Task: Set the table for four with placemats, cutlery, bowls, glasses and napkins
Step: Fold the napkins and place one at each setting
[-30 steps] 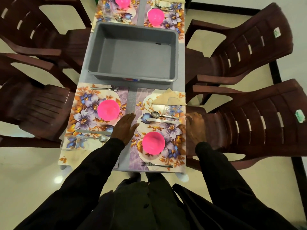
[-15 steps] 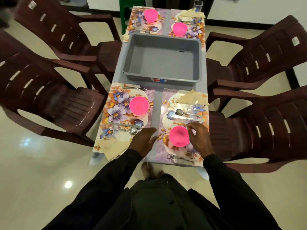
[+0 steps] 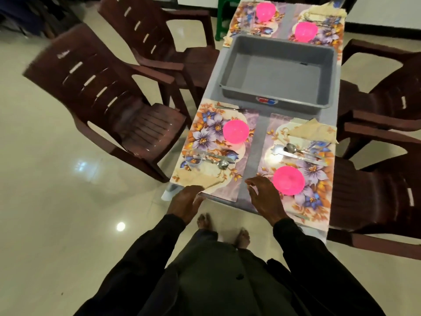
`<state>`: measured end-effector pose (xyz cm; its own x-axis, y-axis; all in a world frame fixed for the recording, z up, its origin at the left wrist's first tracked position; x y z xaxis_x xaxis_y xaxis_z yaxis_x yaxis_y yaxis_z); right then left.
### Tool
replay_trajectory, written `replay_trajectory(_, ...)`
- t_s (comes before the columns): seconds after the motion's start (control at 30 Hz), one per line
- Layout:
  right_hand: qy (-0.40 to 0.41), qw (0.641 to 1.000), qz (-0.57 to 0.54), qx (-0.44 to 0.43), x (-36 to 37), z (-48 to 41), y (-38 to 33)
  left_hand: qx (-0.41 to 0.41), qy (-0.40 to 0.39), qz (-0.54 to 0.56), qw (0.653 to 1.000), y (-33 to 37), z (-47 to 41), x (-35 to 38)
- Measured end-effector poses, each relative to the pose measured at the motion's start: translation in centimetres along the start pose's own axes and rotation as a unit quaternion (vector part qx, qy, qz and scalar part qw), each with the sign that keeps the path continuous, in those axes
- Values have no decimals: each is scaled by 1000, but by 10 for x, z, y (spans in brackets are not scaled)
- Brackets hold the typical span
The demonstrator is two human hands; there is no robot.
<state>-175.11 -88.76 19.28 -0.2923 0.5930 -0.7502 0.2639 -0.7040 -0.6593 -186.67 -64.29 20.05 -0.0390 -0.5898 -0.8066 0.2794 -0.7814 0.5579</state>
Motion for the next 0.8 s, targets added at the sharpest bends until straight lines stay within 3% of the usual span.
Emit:
replay_trajectory(0.13,-20,1000,4,16,26,4,-15,-40,41,14,998,-55,-3,-27)
replay_trajectory(0.27,-24,997,32,60,60,8,-27,-66,26,41,997,-104,-25,-41)
replay_trajectory(0.6,-62,980,150,116,133,16,-51,73,-153,-24,985,-145,-91,-18)
replay_trajectory(0.8,-56,971,191,129,138,2,-50,113,-205,-85,968,-147,-104,-5)
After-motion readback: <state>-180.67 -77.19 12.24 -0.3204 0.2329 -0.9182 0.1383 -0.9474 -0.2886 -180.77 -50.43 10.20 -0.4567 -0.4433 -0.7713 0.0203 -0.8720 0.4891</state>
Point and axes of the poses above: each hand's wrist, its own z-axis away from the middle knuckle, its own x-axis out of the palm, y = z × x, the point moved 7 cm from there along -z, towards the middle knuckle, and after that the axes turned 1 degree about x, right-handed, at the moved point
